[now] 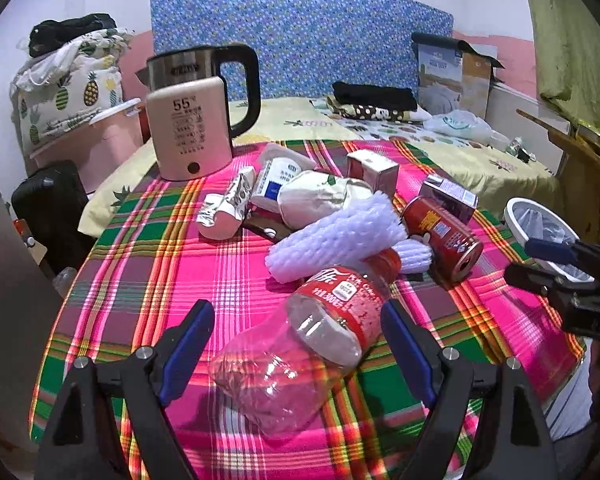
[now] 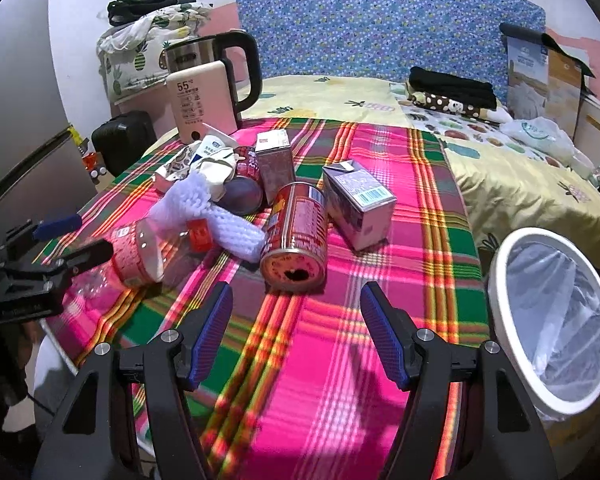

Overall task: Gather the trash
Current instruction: 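Grasp the clear plastic bottle with the left tool while the right tool grasps the red can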

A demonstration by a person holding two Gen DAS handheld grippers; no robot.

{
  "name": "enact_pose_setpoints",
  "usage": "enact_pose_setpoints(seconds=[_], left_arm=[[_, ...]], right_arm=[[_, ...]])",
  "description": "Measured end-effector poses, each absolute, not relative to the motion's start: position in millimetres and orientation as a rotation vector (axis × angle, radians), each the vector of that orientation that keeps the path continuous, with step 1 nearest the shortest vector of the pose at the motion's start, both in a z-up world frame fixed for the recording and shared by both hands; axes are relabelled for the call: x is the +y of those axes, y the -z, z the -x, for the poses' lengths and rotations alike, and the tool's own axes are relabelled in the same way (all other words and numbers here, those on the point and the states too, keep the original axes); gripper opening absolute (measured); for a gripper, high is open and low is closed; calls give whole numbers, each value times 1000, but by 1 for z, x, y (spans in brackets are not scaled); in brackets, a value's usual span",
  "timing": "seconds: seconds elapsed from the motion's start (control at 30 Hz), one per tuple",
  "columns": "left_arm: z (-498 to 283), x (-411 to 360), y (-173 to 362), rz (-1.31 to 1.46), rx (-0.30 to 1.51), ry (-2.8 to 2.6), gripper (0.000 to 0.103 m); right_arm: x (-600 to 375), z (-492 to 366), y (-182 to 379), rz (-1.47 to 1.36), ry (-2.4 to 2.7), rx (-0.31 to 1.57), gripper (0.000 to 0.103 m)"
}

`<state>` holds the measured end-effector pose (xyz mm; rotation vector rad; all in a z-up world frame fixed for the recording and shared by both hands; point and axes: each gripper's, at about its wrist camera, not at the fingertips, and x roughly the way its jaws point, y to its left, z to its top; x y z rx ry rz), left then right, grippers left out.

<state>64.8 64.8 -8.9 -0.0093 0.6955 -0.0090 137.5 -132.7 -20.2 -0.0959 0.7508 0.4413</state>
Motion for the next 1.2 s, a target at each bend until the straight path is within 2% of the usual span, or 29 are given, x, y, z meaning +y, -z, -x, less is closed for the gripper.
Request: enact_pose_setpoints(seconds=[0.77, 0.8, 0.87, 0.9, 1.2], left_arm=[[-72, 51, 34, -115, 772, 73, 86], [-74, 52, 34, -110, 771, 76, 86], [-77, 56, 32, -83, 778, 82, 86], [-77, 57, 32, -71, 775, 82, 86], [-67, 50, 32, 4, 764, 77, 79]], right_arm=[[-113, -179, 42, 40, -411, 854, 68], [-114, -180, 42, 32, -413, 856, 67], [-114, -178, 41, 22, -425, 855, 56], [-114, -176, 40, 22, -425, 849, 54], [-121, -172, 38, 18, -436, 838, 54]])
